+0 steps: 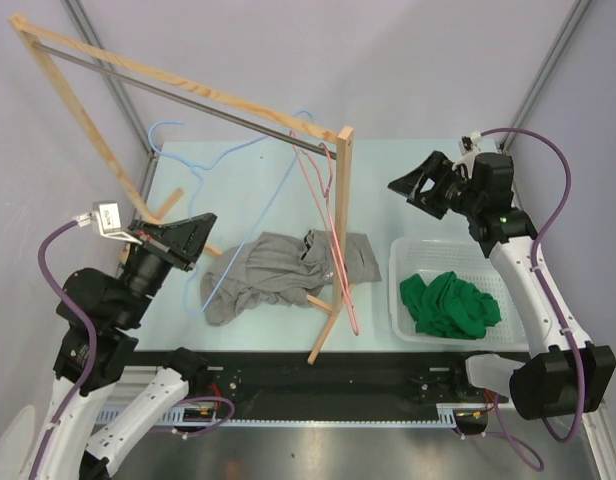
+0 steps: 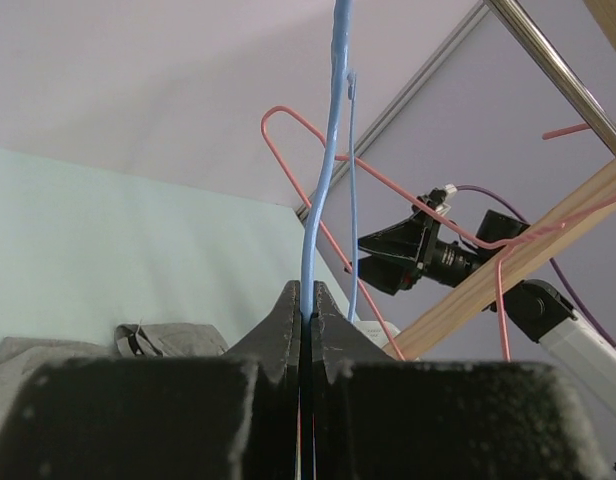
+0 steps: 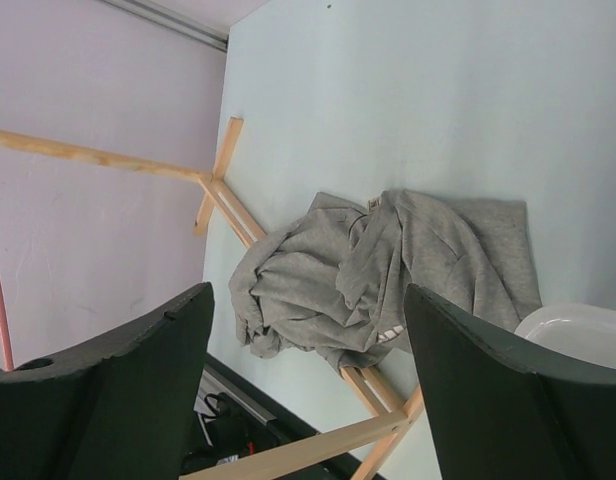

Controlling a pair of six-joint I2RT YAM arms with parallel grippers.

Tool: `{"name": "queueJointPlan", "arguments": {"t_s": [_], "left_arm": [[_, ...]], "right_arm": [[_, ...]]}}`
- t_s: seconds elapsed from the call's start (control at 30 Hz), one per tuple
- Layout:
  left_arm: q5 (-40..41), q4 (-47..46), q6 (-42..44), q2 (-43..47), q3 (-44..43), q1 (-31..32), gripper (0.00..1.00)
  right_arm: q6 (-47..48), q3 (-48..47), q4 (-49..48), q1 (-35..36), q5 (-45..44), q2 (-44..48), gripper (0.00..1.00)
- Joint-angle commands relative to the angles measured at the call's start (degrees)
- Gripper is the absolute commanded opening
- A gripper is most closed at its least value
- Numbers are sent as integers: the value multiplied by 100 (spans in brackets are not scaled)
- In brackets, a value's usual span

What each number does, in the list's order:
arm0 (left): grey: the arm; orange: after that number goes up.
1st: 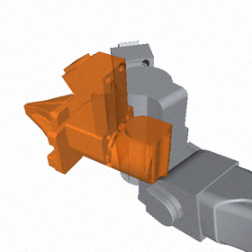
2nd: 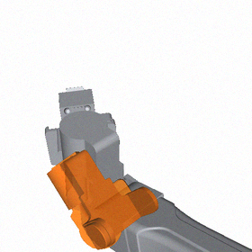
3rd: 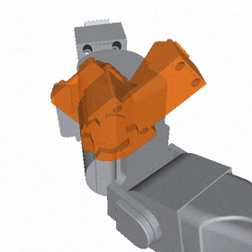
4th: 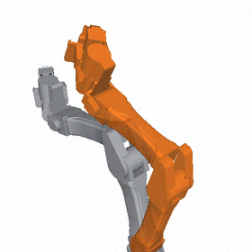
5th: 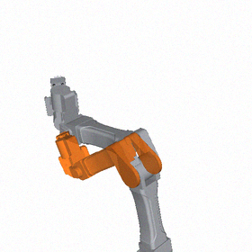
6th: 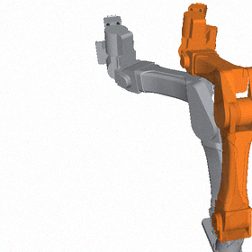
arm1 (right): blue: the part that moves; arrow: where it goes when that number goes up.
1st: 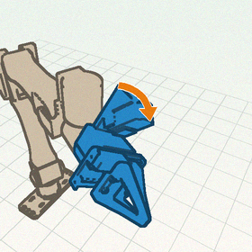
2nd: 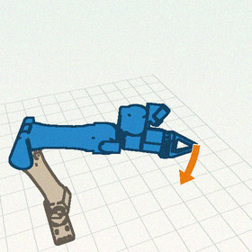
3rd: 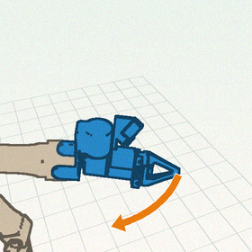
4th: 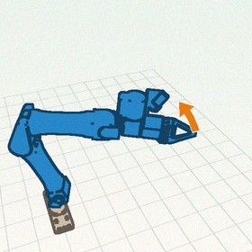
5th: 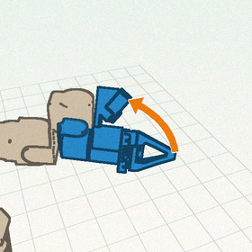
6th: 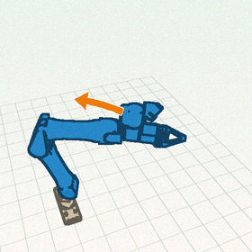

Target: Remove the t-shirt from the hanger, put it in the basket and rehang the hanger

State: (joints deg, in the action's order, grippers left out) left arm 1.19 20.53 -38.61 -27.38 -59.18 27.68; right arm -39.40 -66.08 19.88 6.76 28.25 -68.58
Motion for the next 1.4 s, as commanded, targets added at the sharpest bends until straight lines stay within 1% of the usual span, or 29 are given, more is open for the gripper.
{"name": "queueJointPlan", "arguments": {"t_s": [0.0,1.07,1.2,1.37], "left_arm": [[-233,-568,-94,-145,-270,-8,0],[-251,-990,134,-857,-182,-17,1],[-269,-868,178,-980,-208,-9,0],[-146,-437,442,-1042,-375,-9,0]], "right_arm": [[46,-10,7,-52,23,204,82],[37,61,25,-61,5,195,82],[107,113,16,0,-30,117,82],[336,96,130,211,-170,-33,82]]}}
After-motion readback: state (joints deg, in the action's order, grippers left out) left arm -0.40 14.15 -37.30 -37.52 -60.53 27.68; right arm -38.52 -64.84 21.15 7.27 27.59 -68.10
